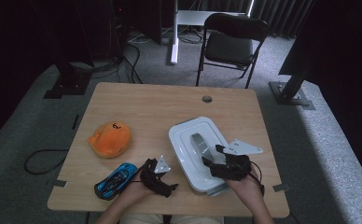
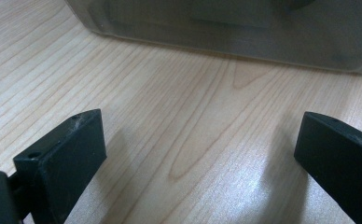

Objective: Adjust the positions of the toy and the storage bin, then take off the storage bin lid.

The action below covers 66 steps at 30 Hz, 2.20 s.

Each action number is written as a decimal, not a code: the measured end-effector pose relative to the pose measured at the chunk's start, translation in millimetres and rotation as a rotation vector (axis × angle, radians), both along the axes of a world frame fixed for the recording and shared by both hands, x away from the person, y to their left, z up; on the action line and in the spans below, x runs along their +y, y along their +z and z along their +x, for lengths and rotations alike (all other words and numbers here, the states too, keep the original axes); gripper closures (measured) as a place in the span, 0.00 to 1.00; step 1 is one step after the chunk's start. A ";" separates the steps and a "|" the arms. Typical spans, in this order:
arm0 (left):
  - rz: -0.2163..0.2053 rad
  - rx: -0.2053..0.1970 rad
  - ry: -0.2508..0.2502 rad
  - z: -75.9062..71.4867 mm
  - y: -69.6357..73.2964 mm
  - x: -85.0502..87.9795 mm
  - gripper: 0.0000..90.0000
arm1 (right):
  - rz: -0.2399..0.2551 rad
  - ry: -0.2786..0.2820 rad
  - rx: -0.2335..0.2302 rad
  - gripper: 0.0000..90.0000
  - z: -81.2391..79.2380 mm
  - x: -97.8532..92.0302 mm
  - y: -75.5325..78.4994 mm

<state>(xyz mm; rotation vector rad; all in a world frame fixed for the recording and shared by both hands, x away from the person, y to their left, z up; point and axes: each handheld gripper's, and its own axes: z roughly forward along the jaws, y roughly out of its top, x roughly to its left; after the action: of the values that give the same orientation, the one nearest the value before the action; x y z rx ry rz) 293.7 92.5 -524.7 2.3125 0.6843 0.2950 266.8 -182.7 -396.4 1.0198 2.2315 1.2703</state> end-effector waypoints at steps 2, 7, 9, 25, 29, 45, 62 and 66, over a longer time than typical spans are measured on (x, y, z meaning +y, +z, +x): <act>0.000 0.000 0.000 0.0 0.0 0.0 0.03 | -0.007 -0.001 0.016 0.36 2.0 4.5 -1.9; 0.000 0.000 0.000 -0.1 0.0 0.1 0.03 | -0.047 -0.028 0.030 0.42 4.3 12.7 -5.3; 0.000 0.000 0.000 -0.1 0.0 0.1 0.03 | -0.051 -0.044 0.031 0.46 3.6 13.6 -6.0; 0.002 -0.001 0.002 -0.6 0.1 0.4 0.03 | -0.048 -0.088 -0.002 0.74 -7.8 19.7 -11.8; 0.002 0.000 0.002 -0.7 0.1 0.5 0.03 | -0.007 -0.079 0.033 0.75 -5.0 16.2 -11.2; -0.001 0.000 0.009 -1.0 0.0 0.5 0.03 | 0.025 -0.107 -0.043 0.75 -5.7 4.2 18.8; 0.000 0.000 0.009 -0.9 0.1 0.6 0.03 | 0.027 -0.165 -0.090 0.75 15.7 -11.9 33.1; 0.000 -0.001 0.009 -1.0 0.0 0.6 0.03 | 0.026 -0.187 -0.101 0.75 22.5 -17.4 36.9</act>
<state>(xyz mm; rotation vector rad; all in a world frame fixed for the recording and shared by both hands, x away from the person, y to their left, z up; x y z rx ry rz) 292.7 93.1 -524.7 2.3096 0.6950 0.2998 289.4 -200.1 -359.5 1.1188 1.9987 1.2428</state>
